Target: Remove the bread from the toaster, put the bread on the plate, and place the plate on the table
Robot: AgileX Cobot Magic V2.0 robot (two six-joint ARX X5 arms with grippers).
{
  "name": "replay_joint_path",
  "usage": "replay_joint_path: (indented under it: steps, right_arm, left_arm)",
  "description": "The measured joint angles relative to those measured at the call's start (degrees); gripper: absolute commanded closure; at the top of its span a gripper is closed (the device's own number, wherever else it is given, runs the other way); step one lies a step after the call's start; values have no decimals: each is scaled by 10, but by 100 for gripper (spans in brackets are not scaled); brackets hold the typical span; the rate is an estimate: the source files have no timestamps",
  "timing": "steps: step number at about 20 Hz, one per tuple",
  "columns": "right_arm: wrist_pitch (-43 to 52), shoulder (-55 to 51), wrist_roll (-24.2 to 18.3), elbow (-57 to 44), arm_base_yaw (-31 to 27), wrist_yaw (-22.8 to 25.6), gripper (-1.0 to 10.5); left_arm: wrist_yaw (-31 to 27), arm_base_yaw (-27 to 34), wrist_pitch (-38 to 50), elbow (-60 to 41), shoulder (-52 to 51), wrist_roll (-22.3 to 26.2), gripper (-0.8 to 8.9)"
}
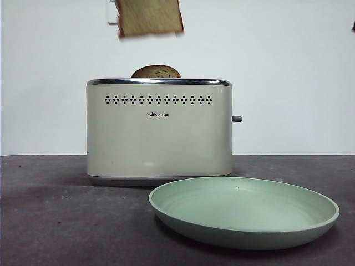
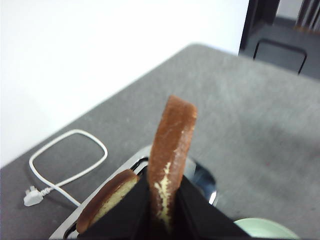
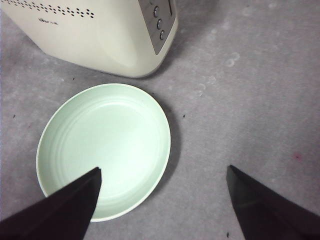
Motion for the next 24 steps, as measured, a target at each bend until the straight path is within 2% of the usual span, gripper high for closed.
replay_joint_path:
  steps: [7, 12, 17, 24]
  right_arm:
    - [25, 80, 16, 0, 15, 0, 543]
    - [42, 159, 24, 0, 24, -3, 571]
    - [70, 244, 25, 0, 40, -4, 586]
    - [106, 341, 25, 0, 61, -4, 645]
  left_arm:
    - [8, 0, -93, 3, -99, -62, 811]
    - [29, 0, -186, 3, -145, -85, 811]
    - [70, 0, -261, 3, -166, -83, 811]
    - [79, 0, -311, 3, -167, -57, 811]
